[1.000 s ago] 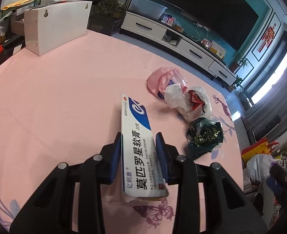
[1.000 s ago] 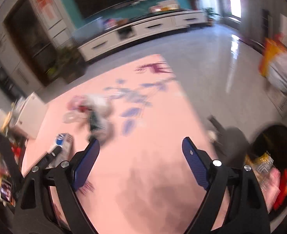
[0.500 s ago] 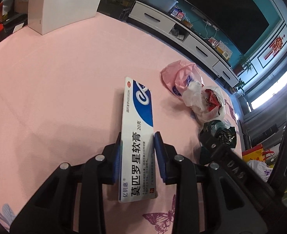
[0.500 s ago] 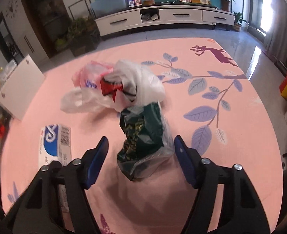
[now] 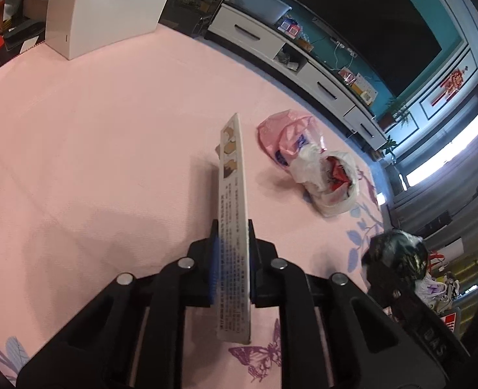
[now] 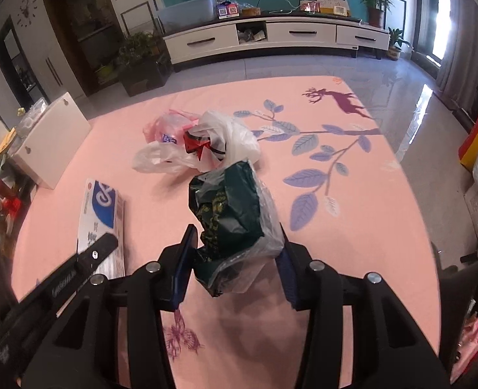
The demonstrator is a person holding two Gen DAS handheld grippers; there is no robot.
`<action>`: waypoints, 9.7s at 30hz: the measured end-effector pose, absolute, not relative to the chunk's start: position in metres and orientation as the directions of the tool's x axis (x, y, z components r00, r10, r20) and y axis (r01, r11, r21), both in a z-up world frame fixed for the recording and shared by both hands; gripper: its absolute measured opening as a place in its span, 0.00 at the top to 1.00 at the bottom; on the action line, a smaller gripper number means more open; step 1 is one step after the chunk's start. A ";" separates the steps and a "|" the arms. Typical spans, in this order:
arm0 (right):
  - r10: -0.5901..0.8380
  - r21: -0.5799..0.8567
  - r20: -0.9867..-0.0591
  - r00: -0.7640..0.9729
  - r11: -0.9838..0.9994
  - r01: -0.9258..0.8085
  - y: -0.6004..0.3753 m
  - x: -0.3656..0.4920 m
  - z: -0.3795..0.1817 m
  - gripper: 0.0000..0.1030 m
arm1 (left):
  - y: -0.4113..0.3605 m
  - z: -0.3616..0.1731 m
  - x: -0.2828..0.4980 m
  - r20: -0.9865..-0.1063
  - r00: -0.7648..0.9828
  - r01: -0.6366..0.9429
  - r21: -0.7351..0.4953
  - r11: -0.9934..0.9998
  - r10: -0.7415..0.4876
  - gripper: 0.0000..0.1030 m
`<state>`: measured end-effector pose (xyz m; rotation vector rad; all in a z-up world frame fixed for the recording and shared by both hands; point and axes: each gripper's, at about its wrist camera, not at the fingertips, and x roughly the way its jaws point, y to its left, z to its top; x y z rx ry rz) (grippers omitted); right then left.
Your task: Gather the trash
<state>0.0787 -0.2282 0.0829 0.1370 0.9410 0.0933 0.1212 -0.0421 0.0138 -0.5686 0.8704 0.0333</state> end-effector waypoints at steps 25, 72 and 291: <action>0.051 0.339 -0.647 0.760 0.913 0.228 -0.374 -0.094 0.129 0.54 | -0.160 0.092 -0.037 -0.602 0.716 0.111 -0.403 0.908 -0.354 0.84; -0.234 0.372 -0.773 0.590 0.586 0.720 -0.578 -0.176 0.068 0.48 | -0.475 0.016 -0.021 -0.742 0.301 0.611 -0.332 0.719 -0.599 0.79; -0.391 0.214 -0.690 0.609 0.693 0.688 -0.521 -0.192 0.129 0.03 | -0.383 0.077 -0.054 -0.706 0.458 0.625 -0.176 0.760 -0.540 0.03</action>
